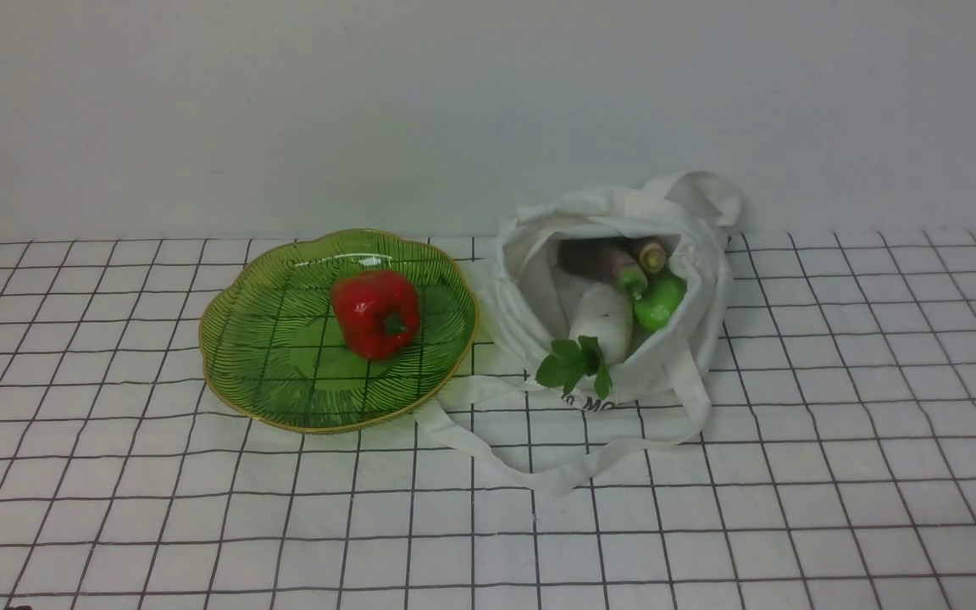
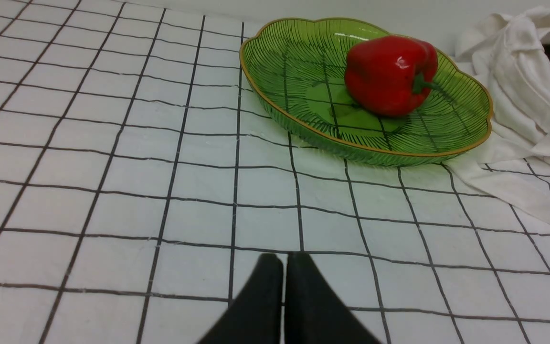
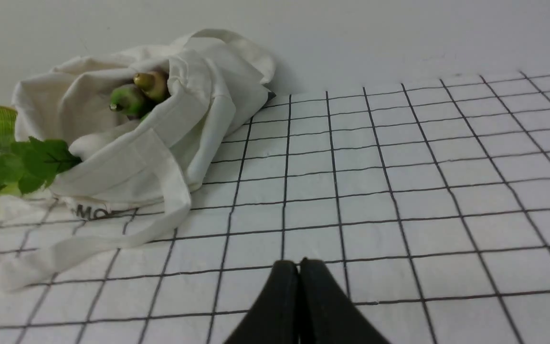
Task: Take vegetables from bag on white checkered tablecloth place on plate.
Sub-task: 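Reach into the white cloth bag and grasp a vegetable inside with the right gripper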
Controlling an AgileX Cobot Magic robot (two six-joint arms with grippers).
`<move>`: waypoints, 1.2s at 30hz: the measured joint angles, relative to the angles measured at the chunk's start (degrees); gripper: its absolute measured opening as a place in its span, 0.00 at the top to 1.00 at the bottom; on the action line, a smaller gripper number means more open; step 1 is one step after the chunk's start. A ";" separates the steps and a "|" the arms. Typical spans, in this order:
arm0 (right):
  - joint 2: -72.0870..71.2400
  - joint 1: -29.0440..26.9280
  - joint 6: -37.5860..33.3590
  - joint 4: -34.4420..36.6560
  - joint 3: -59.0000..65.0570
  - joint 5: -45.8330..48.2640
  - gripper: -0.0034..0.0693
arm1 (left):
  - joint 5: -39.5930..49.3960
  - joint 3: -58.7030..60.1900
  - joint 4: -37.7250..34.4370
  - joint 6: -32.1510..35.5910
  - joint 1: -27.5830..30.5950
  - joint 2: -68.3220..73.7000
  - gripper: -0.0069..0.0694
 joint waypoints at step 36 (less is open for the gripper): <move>61.58 7.39 -13.25 13.96 -47.01 18.33 0.94 | 0.00 0.00 0.00 0.00 0.00 0.00 0.92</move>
